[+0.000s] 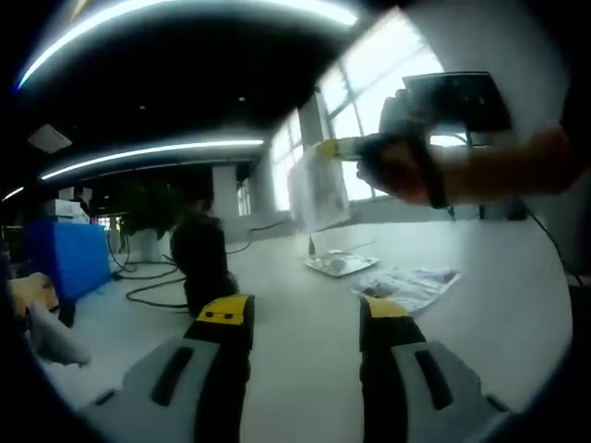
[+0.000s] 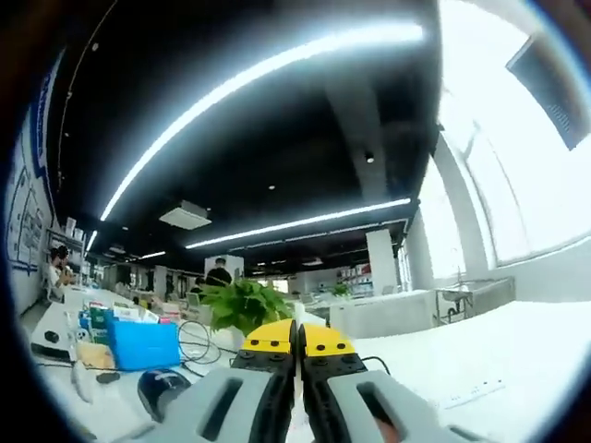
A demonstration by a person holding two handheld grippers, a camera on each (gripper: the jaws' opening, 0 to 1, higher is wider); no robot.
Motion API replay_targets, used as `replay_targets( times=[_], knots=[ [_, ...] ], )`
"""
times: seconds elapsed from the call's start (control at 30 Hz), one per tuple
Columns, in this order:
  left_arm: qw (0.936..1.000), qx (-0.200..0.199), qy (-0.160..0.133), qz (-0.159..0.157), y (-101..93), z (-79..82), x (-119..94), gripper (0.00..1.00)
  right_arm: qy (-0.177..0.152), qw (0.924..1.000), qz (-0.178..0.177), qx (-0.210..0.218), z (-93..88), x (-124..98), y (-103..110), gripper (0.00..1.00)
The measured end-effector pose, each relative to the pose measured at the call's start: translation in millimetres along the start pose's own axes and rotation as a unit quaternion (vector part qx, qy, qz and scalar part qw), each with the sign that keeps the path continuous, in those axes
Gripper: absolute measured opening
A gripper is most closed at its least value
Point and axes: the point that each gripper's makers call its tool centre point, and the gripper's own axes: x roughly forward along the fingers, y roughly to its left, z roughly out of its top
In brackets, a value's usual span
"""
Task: Clip sheet goods on table flip sheet goods clip sheet goods scan sheet goods put sheet goods back to table
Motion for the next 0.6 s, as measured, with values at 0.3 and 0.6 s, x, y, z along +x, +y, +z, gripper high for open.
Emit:
replay_targets(
  times=[0.3,0.6],
  knots=[
    [1.0,-0.002,0.0,0.002,0.5,0.0,-0.6,0.38,0.011,0.9999,0.002,0.006,-15.0,11.1,10.6,0.0],
    [1.0,0.0,-0.002,0.0,-0.9,1.7,-1.0,0.38,0.02,0.9998,0.007,-0.003,-28.3,18.3,19.3,0.0]
  ],
)
